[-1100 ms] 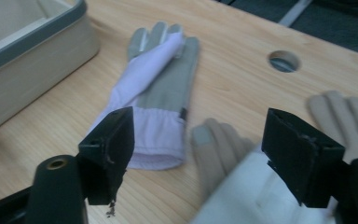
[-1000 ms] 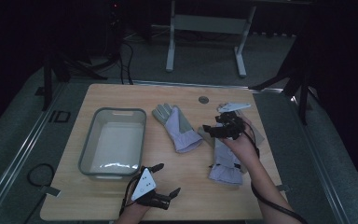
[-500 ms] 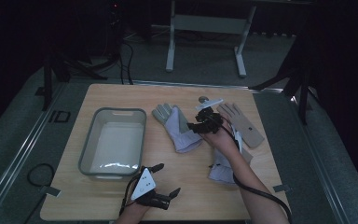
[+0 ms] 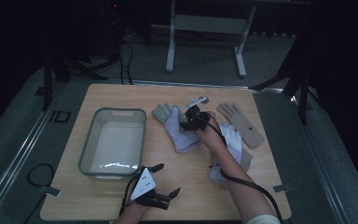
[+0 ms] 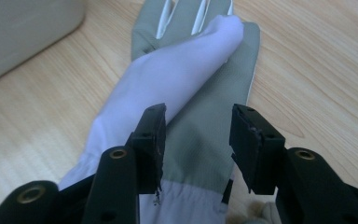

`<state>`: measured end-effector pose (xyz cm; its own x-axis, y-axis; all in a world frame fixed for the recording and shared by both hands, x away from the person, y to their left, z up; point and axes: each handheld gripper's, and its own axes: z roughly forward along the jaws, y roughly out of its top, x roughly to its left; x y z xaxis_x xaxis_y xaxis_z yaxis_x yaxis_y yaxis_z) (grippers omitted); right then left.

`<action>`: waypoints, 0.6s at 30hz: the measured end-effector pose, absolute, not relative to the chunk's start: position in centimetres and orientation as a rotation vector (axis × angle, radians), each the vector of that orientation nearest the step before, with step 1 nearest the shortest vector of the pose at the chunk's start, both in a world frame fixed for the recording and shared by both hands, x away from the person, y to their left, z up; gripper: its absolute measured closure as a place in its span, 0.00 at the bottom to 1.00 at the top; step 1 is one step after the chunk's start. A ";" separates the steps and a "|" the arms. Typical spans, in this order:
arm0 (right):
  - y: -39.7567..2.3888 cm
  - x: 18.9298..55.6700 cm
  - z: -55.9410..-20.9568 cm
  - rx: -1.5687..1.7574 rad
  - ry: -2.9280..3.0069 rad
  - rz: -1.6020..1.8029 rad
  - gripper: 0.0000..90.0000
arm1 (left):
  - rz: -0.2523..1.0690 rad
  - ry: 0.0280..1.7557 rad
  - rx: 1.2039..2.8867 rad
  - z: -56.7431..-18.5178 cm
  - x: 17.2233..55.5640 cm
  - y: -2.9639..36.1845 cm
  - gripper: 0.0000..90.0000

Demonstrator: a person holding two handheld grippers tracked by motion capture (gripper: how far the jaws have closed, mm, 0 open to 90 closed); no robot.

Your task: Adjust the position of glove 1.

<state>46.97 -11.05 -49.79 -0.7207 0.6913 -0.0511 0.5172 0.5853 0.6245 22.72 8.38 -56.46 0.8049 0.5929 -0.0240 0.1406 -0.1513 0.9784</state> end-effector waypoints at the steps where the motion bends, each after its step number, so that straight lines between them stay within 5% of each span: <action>1: -11.0 47.2 -50.0 0.996 2.530 0.849 0.60 | 0.435 0.578 1.702 -56.5 22.7 8.4 0.01; 14: -10.5 48.7 -52.5 1.023 2.595 0.761 0.61 | 0.429 0.577 1.704 -56.5 22.8 8.4 0.01; 18: -10.5 49.2 -53.1 1.039 2.644 0.770 0.73 | 0.431 0.577 1.704 -56.5 22.7 8.4 0.01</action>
